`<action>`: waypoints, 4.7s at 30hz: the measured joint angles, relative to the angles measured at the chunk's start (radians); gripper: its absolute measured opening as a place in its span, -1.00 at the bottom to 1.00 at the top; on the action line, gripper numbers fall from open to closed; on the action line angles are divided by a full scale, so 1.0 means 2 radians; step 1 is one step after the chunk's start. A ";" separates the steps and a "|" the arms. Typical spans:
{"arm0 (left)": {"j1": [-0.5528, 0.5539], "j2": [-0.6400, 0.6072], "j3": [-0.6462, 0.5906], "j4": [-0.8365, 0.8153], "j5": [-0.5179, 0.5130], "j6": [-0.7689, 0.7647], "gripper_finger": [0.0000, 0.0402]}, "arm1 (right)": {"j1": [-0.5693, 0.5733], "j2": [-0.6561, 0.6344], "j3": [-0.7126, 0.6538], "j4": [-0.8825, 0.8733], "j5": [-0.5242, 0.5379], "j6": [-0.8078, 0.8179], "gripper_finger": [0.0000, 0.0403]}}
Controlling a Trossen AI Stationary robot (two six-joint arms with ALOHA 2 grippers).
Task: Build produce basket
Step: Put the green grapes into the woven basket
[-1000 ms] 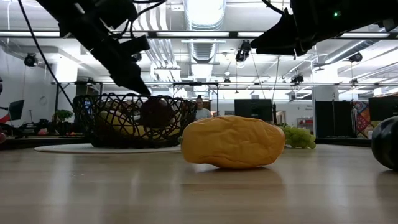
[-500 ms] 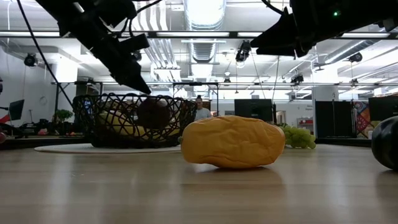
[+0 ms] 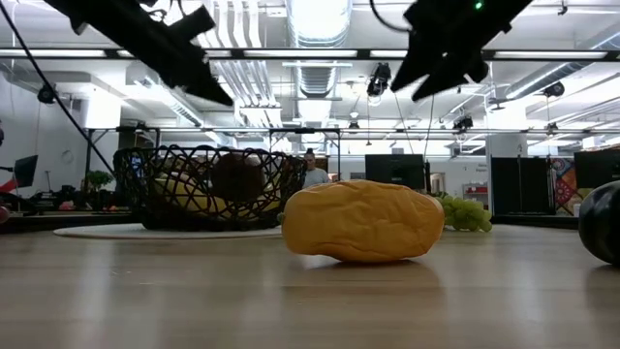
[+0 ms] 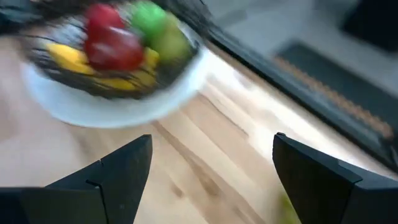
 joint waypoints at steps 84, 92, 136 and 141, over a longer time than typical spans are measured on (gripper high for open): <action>-0.031 -0.025 -0.016 0.089 0.013 0.042 -0.95 | -0.268 0.155 0.043 -0.047 -0.127 0.028 -0.67; -0.031 -0.025 -0.016 0.089 0.014 0.042 -0.95 | -0.324 0.152 0.043 -0.068 -0.196 0.002 0.02; -0.031 -0.025 -0.016 0.089 0.012 0.039 -0.95 | -0.270 0.161 0.040 -0.066 -0.169 0.035 -0.96; -0.037 -0.025 -0.016 0.096 0.013 0.035 -0.95 | -0.232 0.103 0.040 -0.055 -0.135 0.015 -0.96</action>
